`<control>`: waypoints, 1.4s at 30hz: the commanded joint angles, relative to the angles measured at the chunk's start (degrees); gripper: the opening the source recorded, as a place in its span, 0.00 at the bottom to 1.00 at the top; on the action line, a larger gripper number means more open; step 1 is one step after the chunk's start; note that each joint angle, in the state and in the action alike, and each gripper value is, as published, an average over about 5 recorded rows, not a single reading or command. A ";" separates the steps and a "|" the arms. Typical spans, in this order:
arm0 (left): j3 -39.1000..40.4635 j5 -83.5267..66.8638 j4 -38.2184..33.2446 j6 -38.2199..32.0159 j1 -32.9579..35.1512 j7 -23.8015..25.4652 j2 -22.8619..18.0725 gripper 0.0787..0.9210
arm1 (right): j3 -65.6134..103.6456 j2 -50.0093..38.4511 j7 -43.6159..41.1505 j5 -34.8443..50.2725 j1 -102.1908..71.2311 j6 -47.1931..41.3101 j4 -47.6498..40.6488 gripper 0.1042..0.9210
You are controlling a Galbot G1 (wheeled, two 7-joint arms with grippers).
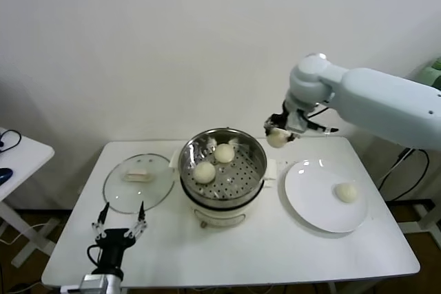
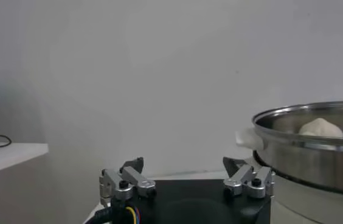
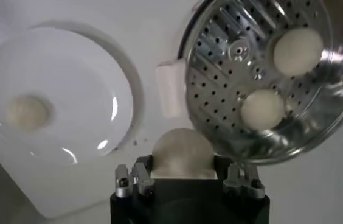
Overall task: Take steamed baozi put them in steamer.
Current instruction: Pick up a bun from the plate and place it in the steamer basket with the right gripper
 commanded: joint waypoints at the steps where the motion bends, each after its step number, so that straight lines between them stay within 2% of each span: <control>1: 0.09 0.04 0.29 0.01 0.32 -0.12 -0.20 0.88 | 2.70 10.48 -0.08 -8.25 -4.59 4.22 3.94 0.68; 13: 0.69 0.19 1.13 -0.33 0.46 0.01 0.81 0.88 | -0.90 18.30 0.48 -5.15 -8.68 6.13 -3.06 0.68; 26: 2.83 1.64 1.83 -0.18 -0.52 0.13 0.76 0.88 | -6.05 18.89 1.02 0.66 -7.61 6.62 -3.67 0.69; 42: 2.66 1.71 2.14 -0.23 -0.53 0.08 0.67 0.88 | -6.22 19.37 1.34 1.70 -8.60 6.49 -3.91 0.69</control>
